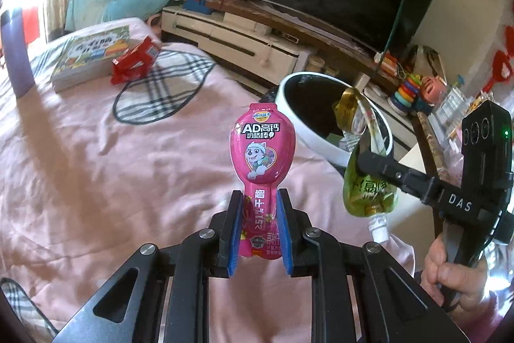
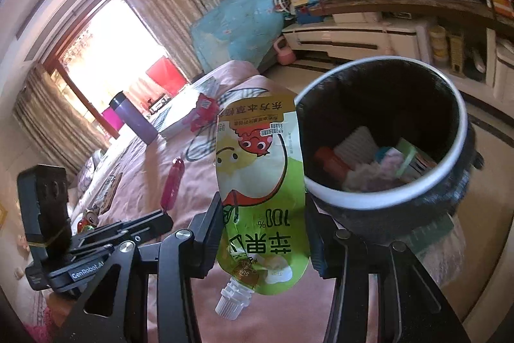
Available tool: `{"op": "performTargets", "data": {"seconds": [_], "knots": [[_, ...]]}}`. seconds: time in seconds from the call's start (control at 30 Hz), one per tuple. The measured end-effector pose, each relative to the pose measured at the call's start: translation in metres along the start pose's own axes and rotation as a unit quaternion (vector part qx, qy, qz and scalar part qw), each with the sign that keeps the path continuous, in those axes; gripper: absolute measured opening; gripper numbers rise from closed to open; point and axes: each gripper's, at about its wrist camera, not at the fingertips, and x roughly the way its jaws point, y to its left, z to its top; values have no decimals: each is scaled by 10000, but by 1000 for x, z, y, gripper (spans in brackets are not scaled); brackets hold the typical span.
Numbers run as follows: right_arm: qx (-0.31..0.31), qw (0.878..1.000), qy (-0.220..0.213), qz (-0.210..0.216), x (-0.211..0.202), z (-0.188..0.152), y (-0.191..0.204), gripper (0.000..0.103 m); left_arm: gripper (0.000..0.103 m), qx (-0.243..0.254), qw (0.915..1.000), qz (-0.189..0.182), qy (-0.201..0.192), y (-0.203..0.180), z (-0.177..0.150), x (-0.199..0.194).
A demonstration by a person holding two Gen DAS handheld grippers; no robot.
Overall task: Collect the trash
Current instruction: 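Carry both items over the bin and open both grippers to drop them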
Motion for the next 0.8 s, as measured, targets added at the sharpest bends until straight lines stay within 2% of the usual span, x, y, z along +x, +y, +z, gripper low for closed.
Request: {"op": "performTargets", "data": {"seconds": [0.37,0.8], "knots": [[138,9994,-266,-159,-32,-3,-23,47,19,435,9990,38,-109,-44,10,-2],[262,9987,-377,-230,-42,-3,-37,47,19,573,9983,48,-81,-54,18,10]]}}
